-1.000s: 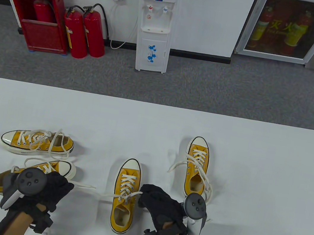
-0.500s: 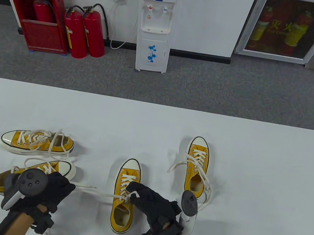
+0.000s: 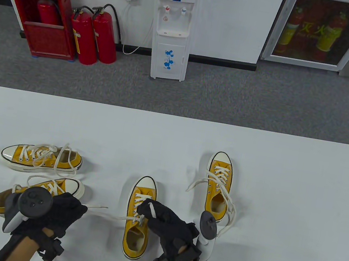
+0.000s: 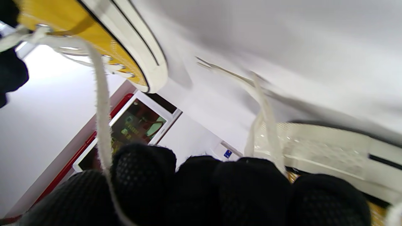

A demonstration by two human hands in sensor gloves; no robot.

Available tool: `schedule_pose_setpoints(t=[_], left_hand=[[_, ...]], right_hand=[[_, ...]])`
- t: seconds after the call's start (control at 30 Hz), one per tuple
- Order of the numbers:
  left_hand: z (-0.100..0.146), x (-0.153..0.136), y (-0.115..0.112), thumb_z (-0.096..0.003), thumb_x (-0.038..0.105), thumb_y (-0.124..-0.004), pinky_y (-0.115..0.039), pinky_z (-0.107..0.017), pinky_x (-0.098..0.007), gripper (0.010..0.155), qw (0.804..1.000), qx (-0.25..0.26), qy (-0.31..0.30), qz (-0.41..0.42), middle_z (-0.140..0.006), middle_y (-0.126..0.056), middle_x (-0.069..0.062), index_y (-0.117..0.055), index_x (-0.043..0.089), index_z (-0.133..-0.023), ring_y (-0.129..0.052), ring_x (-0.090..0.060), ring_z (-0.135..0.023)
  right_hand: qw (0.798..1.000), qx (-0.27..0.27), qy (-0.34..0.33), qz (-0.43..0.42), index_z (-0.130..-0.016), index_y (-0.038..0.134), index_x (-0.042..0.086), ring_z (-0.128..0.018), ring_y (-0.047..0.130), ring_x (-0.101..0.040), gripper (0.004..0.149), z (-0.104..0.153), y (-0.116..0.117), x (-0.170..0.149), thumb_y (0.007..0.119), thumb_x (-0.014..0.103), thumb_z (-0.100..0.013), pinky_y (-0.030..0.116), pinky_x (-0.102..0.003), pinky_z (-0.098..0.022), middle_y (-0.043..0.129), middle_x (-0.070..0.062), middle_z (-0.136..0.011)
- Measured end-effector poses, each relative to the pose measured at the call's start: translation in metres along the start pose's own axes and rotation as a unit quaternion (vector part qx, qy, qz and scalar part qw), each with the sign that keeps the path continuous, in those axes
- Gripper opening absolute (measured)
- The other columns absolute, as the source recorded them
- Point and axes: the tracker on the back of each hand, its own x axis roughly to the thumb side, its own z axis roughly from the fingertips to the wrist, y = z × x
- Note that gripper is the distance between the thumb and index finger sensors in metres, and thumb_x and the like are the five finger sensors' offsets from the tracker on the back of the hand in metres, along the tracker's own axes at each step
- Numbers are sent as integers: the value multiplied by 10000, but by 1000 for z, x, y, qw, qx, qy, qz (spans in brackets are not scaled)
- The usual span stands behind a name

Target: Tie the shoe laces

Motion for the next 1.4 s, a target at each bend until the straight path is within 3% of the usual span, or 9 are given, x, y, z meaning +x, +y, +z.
schedule_pose_setpoints(t=[0.2,0.33,0.5,0.77,0.9,1.03,1.4], left_hand=[[0,5,-6,-461,602,-771,-839,-429,-522,395,993,-16,-17,119,-626,-970,0,-968,297,-617,-976,-238,-388],[2,13,-16,-461,605,-772,-832,-438,-521,400,970,-32,-33,240,-647,-958,0,-956,298,-640,-971,-238,-405],[6,30,-24,-454,608,-799,-829,-450,-516,399,954,-44,-60,289,-666,-944,5,-940,301,-665,-964,-232,-421],[16,61,-30,-441,568,-864,-808,-491,-524,395,962,-31,-123,243,-722,-913,2,-909,304,-731,-948,-235,-472],[20,70,-31,-457,518,-863,-774,-547,-532,382,967,-17,-147,210,-798,-858,7,-870,369,-809,-919,-237,-550],[23,80,-30,-461,489,-861,-744,-581,-553,369,970,-4,-167,178,-826,-840,4,-871,390,-817,-906,-247,-585],[21,74,-19,-460,485,-867,-711,-621,-572,361,968,45,-160,187,-854,-821,8,-883,413,-813,-887,-256,-636]], right_hand=[[997,-26,6,79,-910,784,125,-765,883,-245,503,0,3,1,880,289,-444,527,-660,-698,627,-84,-1044],[990,-40,8,135,-923,755,109,-657,885,-192,514,-1,8,1,866,263,-446,596,-595,-661,590,-91,-1027],[973,-50,14,226,-936,718,101,-591,871,-160,529,-3,18,3,848,245,-445,640,-548,-625,541,-97,-1025],[946,-37,-3,323,-964,690,89,-547,857,-165,574,-6,41,8,852,225,-430,645,-534,-614,503,-106,-1039],[932,-51,-13,358,-953,712,94,-510,841,-156,570,-8,51,10,858,209,-414,660,-518,-600,513,-103,-1024],[922,-26,-14,387,-962,706,104,-499,829,-160,573,-11,59,10,853,198,-416,648,-518,-607,497,-92,-1026],[849,25,-48,526,-872,862,215,-542,804,-187,460,-5,83,12,811,157,-419,565,-553,-668,584,-30,-1008]])
